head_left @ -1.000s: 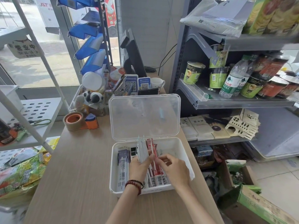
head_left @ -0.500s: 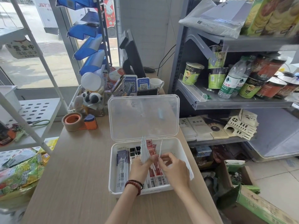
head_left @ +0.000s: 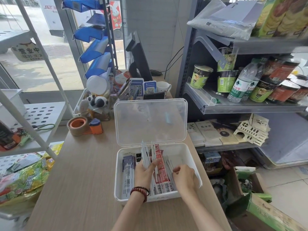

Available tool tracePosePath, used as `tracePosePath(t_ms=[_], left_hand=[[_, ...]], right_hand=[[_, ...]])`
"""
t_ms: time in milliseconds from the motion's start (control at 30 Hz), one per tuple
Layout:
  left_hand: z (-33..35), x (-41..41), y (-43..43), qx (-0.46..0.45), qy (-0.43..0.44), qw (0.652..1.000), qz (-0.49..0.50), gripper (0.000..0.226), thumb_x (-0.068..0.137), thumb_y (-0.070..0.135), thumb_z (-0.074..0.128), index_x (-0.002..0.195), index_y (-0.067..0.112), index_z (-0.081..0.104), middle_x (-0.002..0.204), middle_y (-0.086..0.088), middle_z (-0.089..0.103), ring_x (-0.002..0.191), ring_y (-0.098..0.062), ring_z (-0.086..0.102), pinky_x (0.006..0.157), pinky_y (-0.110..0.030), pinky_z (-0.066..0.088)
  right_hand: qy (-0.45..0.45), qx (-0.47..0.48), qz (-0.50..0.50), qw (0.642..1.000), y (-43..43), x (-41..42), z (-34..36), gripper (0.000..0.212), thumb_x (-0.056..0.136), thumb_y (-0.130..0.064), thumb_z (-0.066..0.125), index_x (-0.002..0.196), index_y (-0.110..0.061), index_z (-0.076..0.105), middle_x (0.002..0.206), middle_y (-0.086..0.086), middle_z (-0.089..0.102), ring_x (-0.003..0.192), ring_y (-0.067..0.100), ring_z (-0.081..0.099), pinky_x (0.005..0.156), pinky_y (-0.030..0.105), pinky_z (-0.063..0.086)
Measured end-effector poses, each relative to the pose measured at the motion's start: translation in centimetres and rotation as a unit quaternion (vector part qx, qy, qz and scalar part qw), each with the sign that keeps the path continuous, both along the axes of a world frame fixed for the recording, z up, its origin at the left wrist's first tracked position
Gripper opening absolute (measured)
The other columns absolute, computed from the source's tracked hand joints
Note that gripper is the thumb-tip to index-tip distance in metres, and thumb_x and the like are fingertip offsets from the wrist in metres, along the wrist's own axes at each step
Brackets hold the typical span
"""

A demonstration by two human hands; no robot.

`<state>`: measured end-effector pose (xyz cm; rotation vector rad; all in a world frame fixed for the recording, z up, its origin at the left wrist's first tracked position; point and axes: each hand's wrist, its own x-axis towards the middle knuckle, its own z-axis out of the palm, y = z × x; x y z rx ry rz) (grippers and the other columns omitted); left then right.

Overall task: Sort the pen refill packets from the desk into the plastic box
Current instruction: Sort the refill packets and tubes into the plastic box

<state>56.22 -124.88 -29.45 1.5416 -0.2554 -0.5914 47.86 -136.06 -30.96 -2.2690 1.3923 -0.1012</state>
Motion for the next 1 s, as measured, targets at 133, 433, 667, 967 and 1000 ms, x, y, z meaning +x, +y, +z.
tracePosePath(t_ms=[133, 433, 667, 967, 1000], left_hand=[[-0.3, 0.1, -0.1, 0.01, -0.001, 1.0, 0.003, 0.029, 0.079, 0.036, 0.068, 0.094, 0.012, 0.072, 0.086, -0.007, 0.075, 0.079, -0.013, 0.071, 0.064, -0.031, 0.059], [0.1, 0.0, 0.2, 0.032, -0.015, 0.999, 0.015, 0.019, 0.078, 0.034, 0.071, 0.083, 0.016, 0.073, 0.057, 0.005, 0.066, 0.051, -0.011, 0.058, 0.049, -0.019, 0.046], [-0.1, 0.0, 0.0, 0.036, 0.008, 0.999, -0.004, 0.025, 0.075, 0.028, 0.075, 0.091, 0.009, 0.072, 0.083, -0.005, 0.075, 0.077, -0.019, 0.072, 0.073, -0.039, 0.059], [0.9, -0.4, 0.0, 0.0, 0.03, 0.999, 0.011, 0.02, 0.079, 0.021, 0.072, 0.093, 0.007, 0.071, 0.079, -0.005, 0.074, 0.069, -0.01, 0.071, 0.059, -0.022, 0.057], [0.9, -0.4, 0.0, 0.004, 0.026, 1.0, 0.01, 0.021, 0.08, 0.022, 0.071, 0.094, 0.006, 0.071, 0.074, -0.001, 0.073, 0.065, -0.007, 0.07, 0.057, -0.021, 0.056]], right_hand=[[-0.052, -0.002, 0.016, 0.999, 0.1, 0.0, 0.3, 0.009, 0.093, -0.031, 0.058, 0.098, -0.027, 0.064, 0.085, -0.012, 0.068, 0.075, 0.009, 0.065, 0.063, 0.031, 0.057], [-0.204, 0.01, 0.113, 0.972, 1.2, -1.3, 2.7, 0.036, 0.079, -0.073, 0.054, 0.084, -0.039, 0.066, 0.074, -0.023, 0.067, 0.069, -0.005, 0.063, 0.054, 0.017, 0.048], [-0.194, 0.023, 0.135, 0.971, 1.3, -1.4, 3.2, 0.034, 0.077, -0.074, 0.056, 0.085, -0.043, 0.067, 0.071, -0.023, 0.068, 0.071, -0.009, 0.063, 0.055, 0.019, 0.052], [-0.161, 0.031, 0.091, 0.982, 1.0, -1.3, 2.9, 0.018, 0.089, -0.055, 0.057, 0.086, -0.039, 0.064, 0.076, -0.022, 0.066, 0.068, -0.004, 0.062, 0.055, 0.018, 0.047], [-0.148, 0.025, 0.079, 0.986, 0.9, -1.2, 2.7, 0.016, 0.09, -0.051, 0.057, 0.087, -0.038, 0.064, 0.077, -0.021, 0.065, 0.068, -0.004, 0.061, 0.055, 0.019, 0.046]])
